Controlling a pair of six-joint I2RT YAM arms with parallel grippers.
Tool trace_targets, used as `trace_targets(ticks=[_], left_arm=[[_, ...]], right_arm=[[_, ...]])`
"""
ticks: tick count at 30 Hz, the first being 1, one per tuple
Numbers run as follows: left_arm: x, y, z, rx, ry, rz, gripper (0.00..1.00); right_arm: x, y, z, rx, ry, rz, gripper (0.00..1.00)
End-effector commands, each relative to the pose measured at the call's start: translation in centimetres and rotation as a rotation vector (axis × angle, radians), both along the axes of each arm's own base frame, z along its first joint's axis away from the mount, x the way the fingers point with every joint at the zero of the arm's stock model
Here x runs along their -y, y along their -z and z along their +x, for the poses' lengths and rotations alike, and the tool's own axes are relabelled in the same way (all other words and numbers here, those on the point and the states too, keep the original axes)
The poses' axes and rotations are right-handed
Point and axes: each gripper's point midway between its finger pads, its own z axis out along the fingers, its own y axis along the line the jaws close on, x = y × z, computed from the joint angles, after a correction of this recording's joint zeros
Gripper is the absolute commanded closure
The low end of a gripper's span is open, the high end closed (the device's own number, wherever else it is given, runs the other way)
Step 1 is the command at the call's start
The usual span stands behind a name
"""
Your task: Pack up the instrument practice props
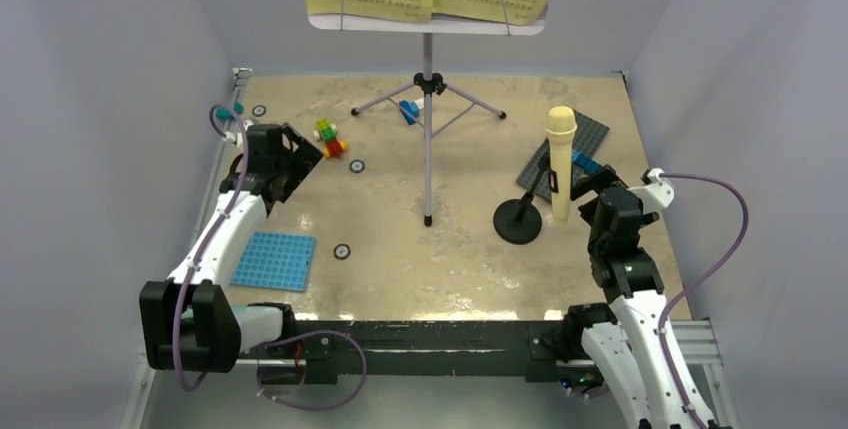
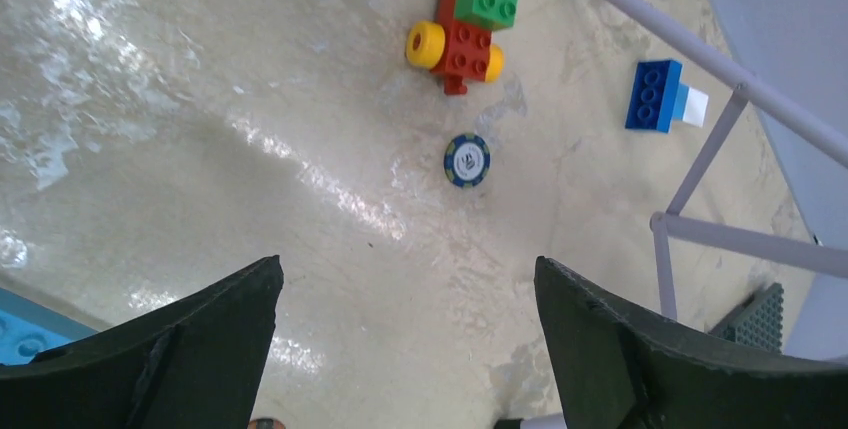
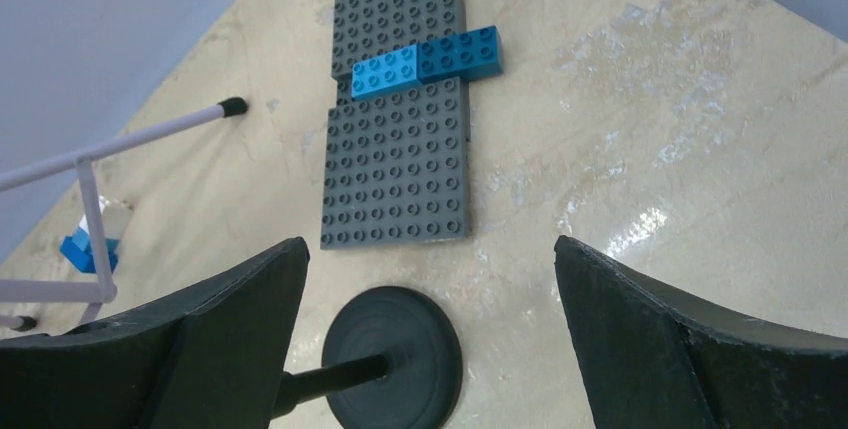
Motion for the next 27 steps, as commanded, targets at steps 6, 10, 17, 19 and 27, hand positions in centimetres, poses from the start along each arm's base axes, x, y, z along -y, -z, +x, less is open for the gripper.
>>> trace_targets(ticks=[6,10,17,19,27], left_arm=[[5.8,-3.8,-2.1,0.264,0.300,0.009,0.00],[10.5,-6.4,-3.8,0.372,0.501,0.161,0.11],[19.3,-7.2,-6.0,0.492,0.805,0.195,0.04],[22.2,-8.0,-6.2,0.567,0.885,0.192,0.04],[32.1,-11.2,-8.4,0.906,1.147,0.204,0.04]], right_arm=[[-1.0,-2.2,0.3,0.043,-0.027,0.054,0.01],[-1.4,-1.6,0.2,0.038,-0.048,0.071,0.01],[-1.7,-0.8,0.0,0.058,-0.058,0.092,0.01],[-1.7,-1.0,0.0,0.058,-0.058,0.092,0.01],[-2.3,-0.9,0.0,0.022,-0.076,0.118,0.01]])
